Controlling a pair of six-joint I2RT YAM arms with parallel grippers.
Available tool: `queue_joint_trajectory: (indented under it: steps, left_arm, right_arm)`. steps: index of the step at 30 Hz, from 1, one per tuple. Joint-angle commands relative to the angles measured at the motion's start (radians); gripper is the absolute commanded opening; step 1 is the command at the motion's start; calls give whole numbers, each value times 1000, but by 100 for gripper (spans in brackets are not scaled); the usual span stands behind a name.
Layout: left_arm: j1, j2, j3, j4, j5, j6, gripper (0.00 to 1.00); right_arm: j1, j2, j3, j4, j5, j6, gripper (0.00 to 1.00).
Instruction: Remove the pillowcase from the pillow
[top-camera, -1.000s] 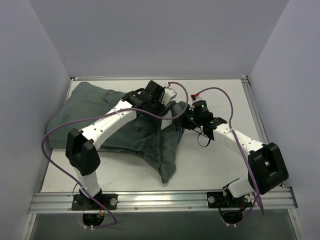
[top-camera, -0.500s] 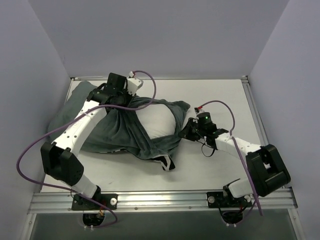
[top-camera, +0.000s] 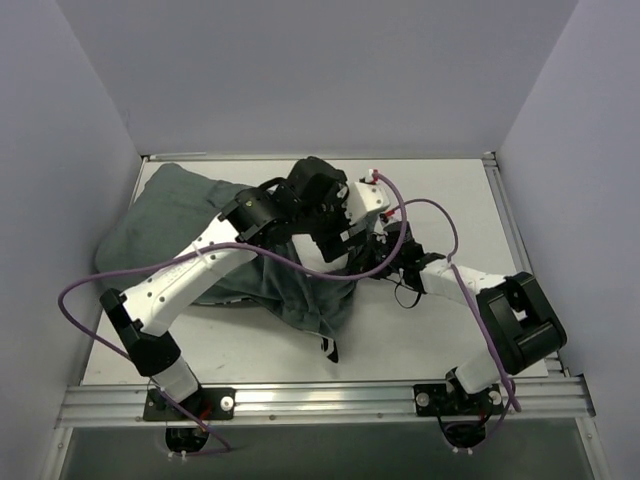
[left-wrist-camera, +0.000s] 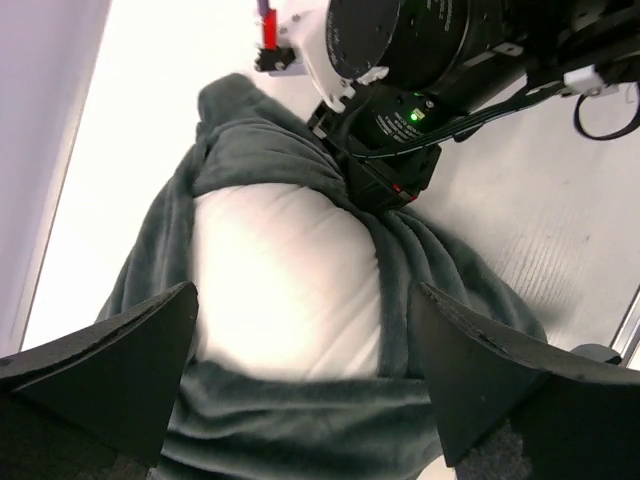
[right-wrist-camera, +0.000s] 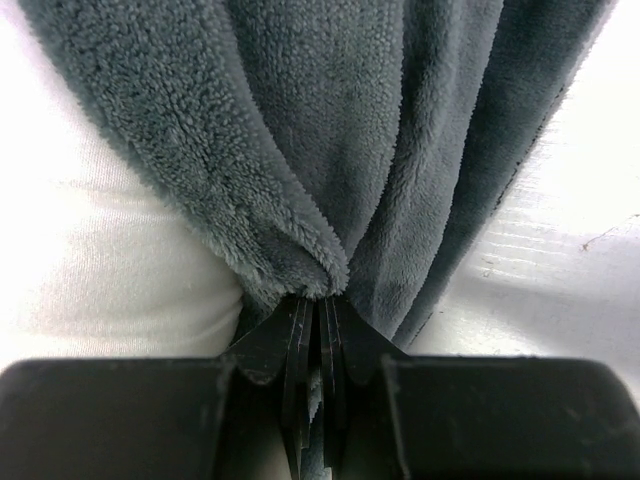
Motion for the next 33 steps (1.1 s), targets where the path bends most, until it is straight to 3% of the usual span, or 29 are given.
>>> queue_joint_trajectory:
  steps: [1,11,15,16,18,19,20,23,27,33]
  left_arm:
    - [-12,145,-4,-61,-55,9,98]
    - [27,340,-84,74,-344,-27,94]
    - [60,369,-90,68,-400,-48,99]
    - [64,369,-91,59,-400,-51,73]
    - [70,359,-105,56,-391,-53,39]
    - [75,342,-114,56,-386,-53,16]
    - [78,331,-126,66,-383,-57,2]
    - [100,255,-177,88,-328,-76,2]
    - [142,60,-140,42,-132,-96,2]
    - [147,-150,-70,-225,228,73,2]
  right_arm:
    - [-15,-47,-26,24,-50,40,0]
    - [-57,-79,-69,66,-63,81,0]
    - [-55,-67,-83,77,-64,81,0]
    - [-58,-63,-84,78,-64,80,0]
    - [-61,-56,-81,78,-66,78,0]
    - [-68,-54,-78,80,-64,75,0]
    - [-72,-51,-78,80,-63,72,0]
    - [-115,-47,-81,78,-67,66,0]
    - [-166,-50,-61,14,-25,11,0]
    - [-236,19,17,-14,9,-26,0]
